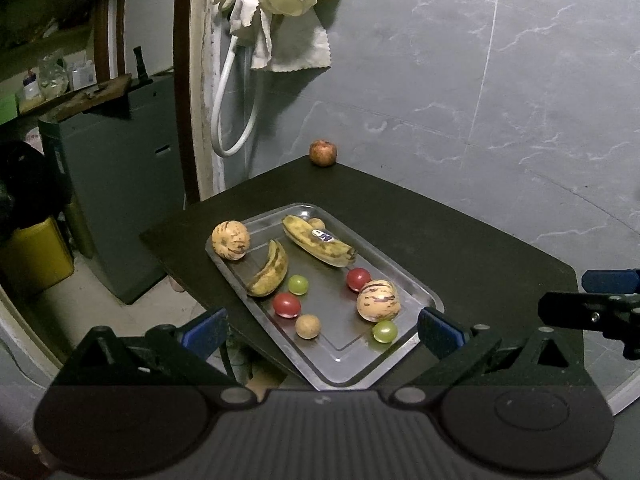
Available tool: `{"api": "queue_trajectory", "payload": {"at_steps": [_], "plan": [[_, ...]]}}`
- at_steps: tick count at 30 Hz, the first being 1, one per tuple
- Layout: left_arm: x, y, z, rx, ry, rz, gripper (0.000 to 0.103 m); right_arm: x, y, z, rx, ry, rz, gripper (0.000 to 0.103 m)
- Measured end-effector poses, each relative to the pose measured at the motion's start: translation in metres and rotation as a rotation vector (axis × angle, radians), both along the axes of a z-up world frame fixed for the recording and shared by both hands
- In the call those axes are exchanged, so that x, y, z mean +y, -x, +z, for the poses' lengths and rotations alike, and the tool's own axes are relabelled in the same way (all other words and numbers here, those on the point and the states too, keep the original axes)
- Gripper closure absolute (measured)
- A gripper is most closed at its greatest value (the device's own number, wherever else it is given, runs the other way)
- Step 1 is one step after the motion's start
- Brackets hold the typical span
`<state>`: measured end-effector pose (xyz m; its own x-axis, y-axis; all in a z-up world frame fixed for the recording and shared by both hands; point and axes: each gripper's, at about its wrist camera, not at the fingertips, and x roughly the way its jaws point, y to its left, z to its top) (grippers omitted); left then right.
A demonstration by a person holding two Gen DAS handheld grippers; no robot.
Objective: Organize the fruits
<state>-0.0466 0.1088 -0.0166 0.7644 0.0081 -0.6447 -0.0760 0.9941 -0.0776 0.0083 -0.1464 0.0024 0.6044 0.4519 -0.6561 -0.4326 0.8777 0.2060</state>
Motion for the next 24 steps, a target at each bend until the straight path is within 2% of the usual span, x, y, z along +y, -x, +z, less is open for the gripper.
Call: {"api": "queue_trajectory", "payload": {"at_steps": [24], "plan": [[0.0004,0.0004,0.0015,-0.002,-0.003,0.000,0.000,0.0003,-0.0012,0.0019,0.001,-0.002,0.002,0.001]]}}
